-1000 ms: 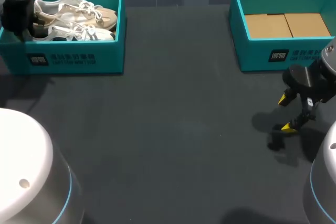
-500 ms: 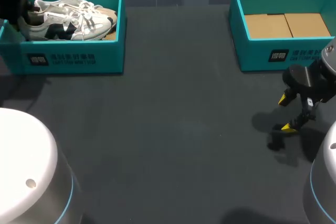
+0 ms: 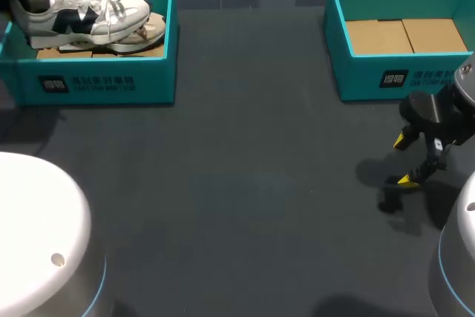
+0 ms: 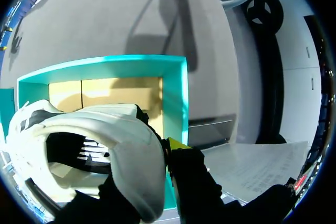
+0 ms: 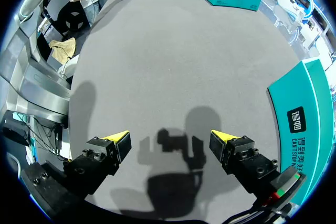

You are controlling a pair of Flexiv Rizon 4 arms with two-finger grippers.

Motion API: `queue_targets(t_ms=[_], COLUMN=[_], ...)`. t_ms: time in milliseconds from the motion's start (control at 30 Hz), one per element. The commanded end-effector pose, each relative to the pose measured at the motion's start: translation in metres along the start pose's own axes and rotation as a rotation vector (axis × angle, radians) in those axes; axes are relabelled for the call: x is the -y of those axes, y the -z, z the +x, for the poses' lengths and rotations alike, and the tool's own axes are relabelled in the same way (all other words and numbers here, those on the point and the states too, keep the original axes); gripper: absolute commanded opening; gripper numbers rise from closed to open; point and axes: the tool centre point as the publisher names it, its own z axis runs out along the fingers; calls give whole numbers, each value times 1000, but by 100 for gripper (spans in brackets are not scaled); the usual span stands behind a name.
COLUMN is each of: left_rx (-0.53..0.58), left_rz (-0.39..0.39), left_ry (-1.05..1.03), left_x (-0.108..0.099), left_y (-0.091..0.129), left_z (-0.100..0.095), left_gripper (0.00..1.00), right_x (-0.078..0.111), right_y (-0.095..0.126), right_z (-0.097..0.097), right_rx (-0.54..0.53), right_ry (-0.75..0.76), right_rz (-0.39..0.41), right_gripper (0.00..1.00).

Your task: Take the shoe out of the shoebox, open the shoe tongue, remove and reinsert the insole, then place the shoe into the shoebox

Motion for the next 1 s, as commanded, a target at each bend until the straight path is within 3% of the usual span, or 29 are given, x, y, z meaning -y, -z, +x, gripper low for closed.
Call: queue_targets(t_ms=[33, 667, 1000], left_rx=[1, -42, -52], left_rz=[2, 7, 16], left_ry=[-5, -7, -38], left_x=[2, 15, 51], left_y=[18, 90, 119], left_z=[2, 5, -15], left_gripper=[0, 0, 0], right_x=[0, 0, 0], right_y=[0, 0, 0], right_z=[1, 1, 1], right_rx=[3, 3, 3], right_ry=[0, 0, 0], right_rz=[1, 1, 1], right_gripper=[100, 100, 100])
